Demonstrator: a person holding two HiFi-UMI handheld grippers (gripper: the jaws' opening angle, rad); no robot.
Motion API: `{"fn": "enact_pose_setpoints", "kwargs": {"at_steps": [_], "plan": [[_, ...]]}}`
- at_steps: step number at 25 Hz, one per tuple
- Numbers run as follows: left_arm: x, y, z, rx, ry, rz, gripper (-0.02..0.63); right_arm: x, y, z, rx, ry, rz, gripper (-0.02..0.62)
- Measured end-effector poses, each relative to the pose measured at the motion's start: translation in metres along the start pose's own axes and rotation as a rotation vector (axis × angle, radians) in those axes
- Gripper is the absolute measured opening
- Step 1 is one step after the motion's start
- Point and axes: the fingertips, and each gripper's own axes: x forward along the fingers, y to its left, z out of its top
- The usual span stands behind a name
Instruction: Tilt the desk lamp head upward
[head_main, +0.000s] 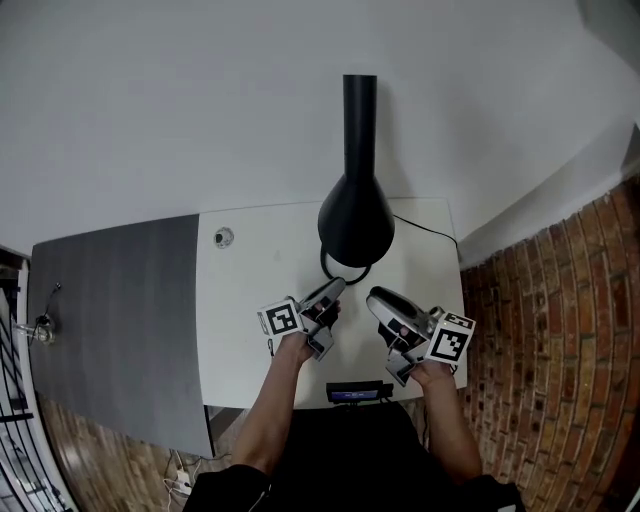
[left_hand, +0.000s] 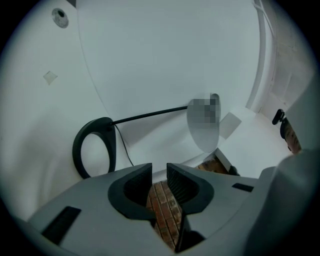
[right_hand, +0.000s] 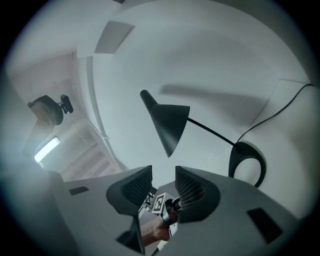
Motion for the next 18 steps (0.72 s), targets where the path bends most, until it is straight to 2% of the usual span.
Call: {"fn": "enact_pose_setpoints", "kwargs": {"at_steps": [2,10,13,18], "plan": [[0.006,0.022,-0.002,-0.017,0.010,0.033,0.106,0.002,-0.002,0.002,-0.001,0.008,0.005,0.130],[0.009,0.092,0.003,-0.087,-0.028,0.151,0.107,0.008,-0.008,0.002,0.002,0.051,0.016,0.132],[0.007,0.108,0.003,-0.118,-0.027,0.199,0.086,0.011,-0.011,0.002,0.004,0.061,0.020,0.132],[0.004,0.123,0.006,-0.213,-0.054,0.249,0.025,0.019,-0.015,0.004,0.007,0.074,0.028,0.132]]}}
